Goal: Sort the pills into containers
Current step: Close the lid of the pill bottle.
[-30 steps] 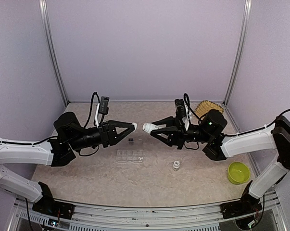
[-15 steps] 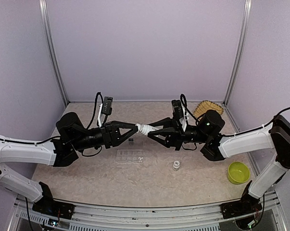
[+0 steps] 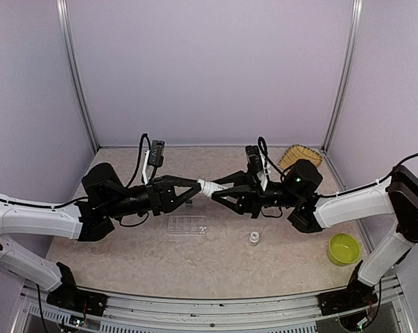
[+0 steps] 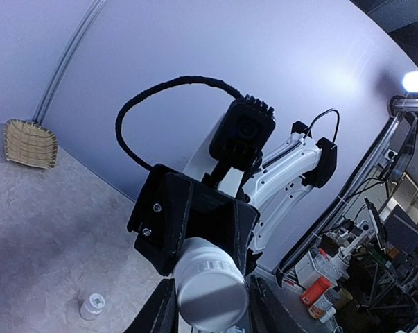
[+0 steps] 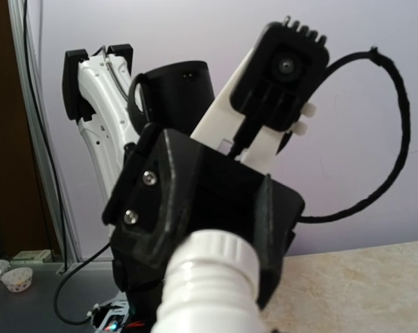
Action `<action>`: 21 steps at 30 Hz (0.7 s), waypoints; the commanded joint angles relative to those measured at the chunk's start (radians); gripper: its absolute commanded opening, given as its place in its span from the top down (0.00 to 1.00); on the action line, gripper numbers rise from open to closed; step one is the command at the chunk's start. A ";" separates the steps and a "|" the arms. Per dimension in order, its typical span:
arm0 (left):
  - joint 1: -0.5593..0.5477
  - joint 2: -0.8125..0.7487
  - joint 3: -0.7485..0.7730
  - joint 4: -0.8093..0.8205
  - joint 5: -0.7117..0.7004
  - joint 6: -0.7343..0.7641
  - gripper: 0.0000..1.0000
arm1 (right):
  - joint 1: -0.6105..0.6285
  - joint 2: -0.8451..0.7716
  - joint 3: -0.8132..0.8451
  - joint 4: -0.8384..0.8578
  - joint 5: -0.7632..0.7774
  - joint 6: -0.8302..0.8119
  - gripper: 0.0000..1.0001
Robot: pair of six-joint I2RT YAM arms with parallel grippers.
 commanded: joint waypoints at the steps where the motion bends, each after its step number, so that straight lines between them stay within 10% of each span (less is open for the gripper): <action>1: -0.011 0.015 0.038 0.028 0.007 0.002 0.66 | 0.012 0.016 0.029 0.042 -0.013 0.008 0.83; 21: -0.052 -0.005 0.042 -0.084 -0.190 0.006 0.66 | 0.026 -0.018 0.019 0.019 0.069 -0.033 0.84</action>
